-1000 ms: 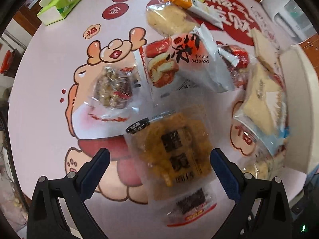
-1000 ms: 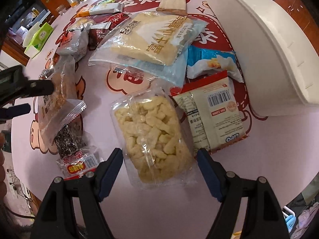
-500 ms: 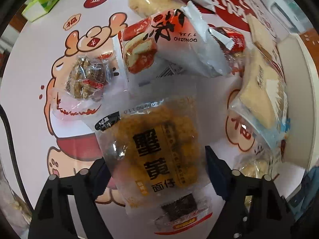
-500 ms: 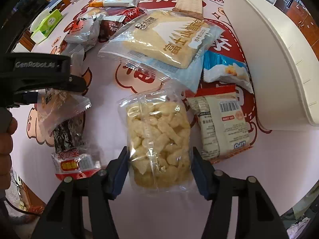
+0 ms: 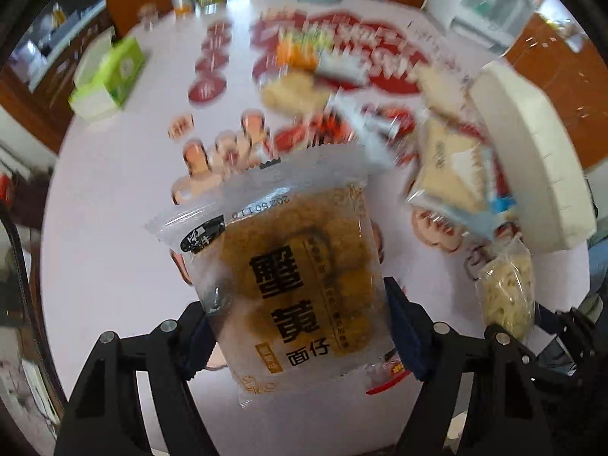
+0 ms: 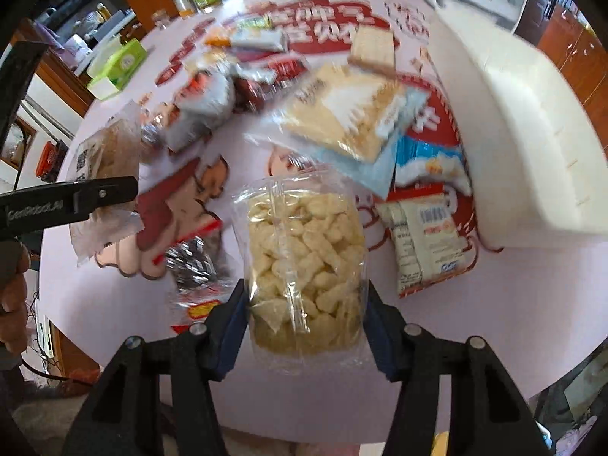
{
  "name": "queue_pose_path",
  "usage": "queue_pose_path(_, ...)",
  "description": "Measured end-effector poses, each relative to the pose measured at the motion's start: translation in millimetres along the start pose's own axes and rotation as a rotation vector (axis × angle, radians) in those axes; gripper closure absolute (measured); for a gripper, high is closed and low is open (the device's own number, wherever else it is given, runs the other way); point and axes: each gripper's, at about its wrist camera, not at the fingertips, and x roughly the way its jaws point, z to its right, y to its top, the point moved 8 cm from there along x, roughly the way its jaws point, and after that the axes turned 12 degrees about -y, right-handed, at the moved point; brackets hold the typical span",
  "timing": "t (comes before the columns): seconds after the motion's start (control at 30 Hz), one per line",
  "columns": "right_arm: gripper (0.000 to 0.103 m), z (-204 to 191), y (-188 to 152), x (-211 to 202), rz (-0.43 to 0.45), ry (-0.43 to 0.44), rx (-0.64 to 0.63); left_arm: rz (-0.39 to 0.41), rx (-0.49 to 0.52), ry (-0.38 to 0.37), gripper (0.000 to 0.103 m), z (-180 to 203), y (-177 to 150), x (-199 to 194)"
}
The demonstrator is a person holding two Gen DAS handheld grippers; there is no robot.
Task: Organize snacks
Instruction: 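Carry both bags over the white bin and open both tools to drop them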
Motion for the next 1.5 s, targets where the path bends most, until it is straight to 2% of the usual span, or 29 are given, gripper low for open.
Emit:
queue_pose_path(0.13, 0.047, 7.4, 15.9, -32.3, 0.086, -0.01, -0.001, 0.09, 0.08, -0.024, 0.026, 6.3, -7.3, -59.1)
queue_pose_path(0.3, 0.047, 32.5, 33.8, -79.4, 0.21, -0.057, 0.023, 0.168, 0.185, -0.079, 0.026, 52.4, 0.6, -100.9)
queue_pose_path(0.43, 0.047, 63.9, 45.1, -110.0, 0.308, -0.091, 0.068, 0.225, 0.257, -0.079, 0.026, 103.4, 12.3, -119.8)
queue_pose_path(0.57, 0.047, 110.1, 52.5, -130.0, 0.377, -0.091, 0.133, 0.255, 0.283, -0.065, 0.026, 152.8, 22.9, -123.7)
queue_pose_path(0.7, 0.047, 170.0, 57.7, -145.2, 0.427, -0.126, 0.168, 0.267, 0.277, -0.069, 0.026, 208.1, 37.5, -116.5)
queue_pose_path(0.87, 0.047, 244.5, 64.1, -151.0, 0.441, -0.136, 0.175, 0.281, 0.256, -0.071, 0.026, 276.6, 55.0, -96.8)
queue_pose_path(1.03, 0.046, 303.1, 77.6, -138.6, 0.443, -0.142, 0.159, 0.285, 0.236, -0.034, 0.025, 318.0, 65.7, -71.1)
queue_pose_path(1.2, 0.046, 333.9, 91.5, -113.9, 0.395, -0.103, 0.168, 0.238, 0.2, -0.031, 0.025, 341.7, 80.2, -36.9)
queue_pose_path(1.5, 0.046, 342.8, 109.0, -64.7, 0.32, -0.062, 0.145, 0.156, 0.177, 0.02, 0.025, 352.2, 94.2, 17.1)
